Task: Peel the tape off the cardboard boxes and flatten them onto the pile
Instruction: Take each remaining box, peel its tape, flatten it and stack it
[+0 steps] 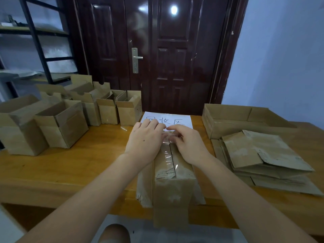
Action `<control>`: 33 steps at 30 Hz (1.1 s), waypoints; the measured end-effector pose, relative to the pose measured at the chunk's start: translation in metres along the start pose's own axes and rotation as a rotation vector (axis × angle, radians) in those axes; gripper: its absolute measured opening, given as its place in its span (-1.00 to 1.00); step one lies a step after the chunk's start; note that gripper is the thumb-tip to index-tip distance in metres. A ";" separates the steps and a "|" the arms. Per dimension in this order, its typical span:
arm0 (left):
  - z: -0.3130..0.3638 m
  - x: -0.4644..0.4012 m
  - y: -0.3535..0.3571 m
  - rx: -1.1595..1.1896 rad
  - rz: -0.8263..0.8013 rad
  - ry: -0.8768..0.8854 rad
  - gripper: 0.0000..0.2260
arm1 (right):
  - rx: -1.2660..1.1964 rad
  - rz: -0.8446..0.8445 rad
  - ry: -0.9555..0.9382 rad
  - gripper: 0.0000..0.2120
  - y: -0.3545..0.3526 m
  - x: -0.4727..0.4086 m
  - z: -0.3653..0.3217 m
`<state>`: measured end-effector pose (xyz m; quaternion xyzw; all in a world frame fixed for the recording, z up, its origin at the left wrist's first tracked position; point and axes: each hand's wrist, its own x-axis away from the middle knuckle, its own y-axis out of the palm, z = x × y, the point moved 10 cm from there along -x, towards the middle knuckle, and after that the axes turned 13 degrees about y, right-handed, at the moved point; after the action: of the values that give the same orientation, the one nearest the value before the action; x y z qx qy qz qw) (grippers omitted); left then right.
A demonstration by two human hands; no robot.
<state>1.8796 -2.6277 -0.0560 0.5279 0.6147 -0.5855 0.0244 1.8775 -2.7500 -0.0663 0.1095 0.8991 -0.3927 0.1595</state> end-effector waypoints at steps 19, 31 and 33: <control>0.007 0.003 0.000 0.180 -0.016 -0.063 -0.73 | 0.231 0.081 -0.131 -0.86 -0.010 0.018 -0.018; 0.020 0.006 0.000 0.263 -0.070 -0.066 -0.69 | 0.189 -0.040 -0.082 -0.77 -0.016 0.022 -0.002; 0.019 0.009 0.000 0.250 -0.054 -0.072 -0.66 | 0.100 -0.106 -0.047 -0.73 -0.016 0.028 0.000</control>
<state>1.8641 -2.6364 -0.0681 0.4887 0.5497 -0.6766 -0.0350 1.8465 -2.7585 -0.0661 0.0604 0.8789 -0.4476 0.1537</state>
